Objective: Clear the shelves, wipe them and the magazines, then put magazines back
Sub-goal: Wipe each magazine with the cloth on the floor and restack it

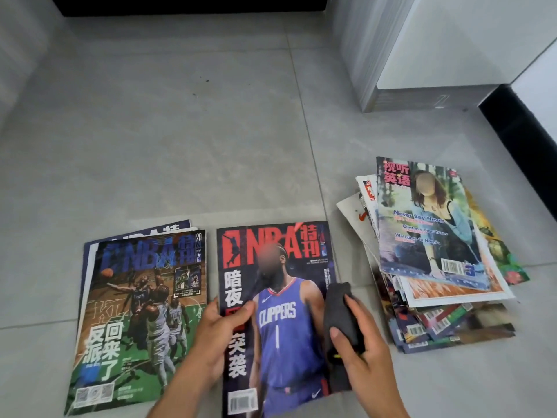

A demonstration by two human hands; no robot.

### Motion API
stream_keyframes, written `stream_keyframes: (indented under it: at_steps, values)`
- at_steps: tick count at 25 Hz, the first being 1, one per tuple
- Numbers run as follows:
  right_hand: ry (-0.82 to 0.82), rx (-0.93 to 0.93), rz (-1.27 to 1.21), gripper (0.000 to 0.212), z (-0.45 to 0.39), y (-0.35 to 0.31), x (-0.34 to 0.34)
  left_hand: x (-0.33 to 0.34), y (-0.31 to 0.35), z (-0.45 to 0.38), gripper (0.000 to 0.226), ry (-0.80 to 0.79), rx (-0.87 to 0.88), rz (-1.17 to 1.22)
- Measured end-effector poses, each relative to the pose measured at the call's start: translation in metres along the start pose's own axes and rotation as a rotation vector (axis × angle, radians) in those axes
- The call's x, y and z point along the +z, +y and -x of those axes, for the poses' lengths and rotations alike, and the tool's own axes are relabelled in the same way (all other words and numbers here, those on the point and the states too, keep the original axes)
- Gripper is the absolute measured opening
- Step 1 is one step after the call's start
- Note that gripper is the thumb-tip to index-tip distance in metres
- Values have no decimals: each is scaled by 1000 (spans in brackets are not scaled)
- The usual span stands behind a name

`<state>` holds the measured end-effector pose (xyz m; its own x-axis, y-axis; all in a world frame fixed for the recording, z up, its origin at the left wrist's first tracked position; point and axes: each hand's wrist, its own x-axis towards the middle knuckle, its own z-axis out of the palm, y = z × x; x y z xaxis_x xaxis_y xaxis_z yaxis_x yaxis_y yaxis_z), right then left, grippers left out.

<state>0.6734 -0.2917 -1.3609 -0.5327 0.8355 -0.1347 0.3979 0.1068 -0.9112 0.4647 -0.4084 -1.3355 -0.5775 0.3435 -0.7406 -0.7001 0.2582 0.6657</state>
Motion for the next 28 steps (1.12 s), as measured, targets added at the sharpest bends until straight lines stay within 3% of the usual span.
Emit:
stream_keyframes:
  at_steps: [6,10,12,15,18,22,24,28]
  values:
    - [64,18,-209,53,-98,-50,-17,-16,24,22,43,-218,7,-235]
    - [-395,-52,158,48,-122,-82,-55,-20,47,31,25,-345,110,-420]
    - [-523,-108,214,44,-118,-97,-50,-19,54,32,21,-418,128,-494]
    - [-499,-296,97,43,-113,-135,-24,-10,53,39,21,-524,179,-601]
    - [-515,-415,65,46,-110,-152,-21,-13,53,44,23,-458,215,-514]
    - [-444,-256,98,53,-94,-99,-68,-40,76,39,20,-415,214,-422]
    - [-409,-167,84,62,-86,-85,-76,-46,82,36,32,-430,172,-455]
    - [-459,-364,186,38,-96,-108,-41,-27,72,37,19,-522,194,-674]
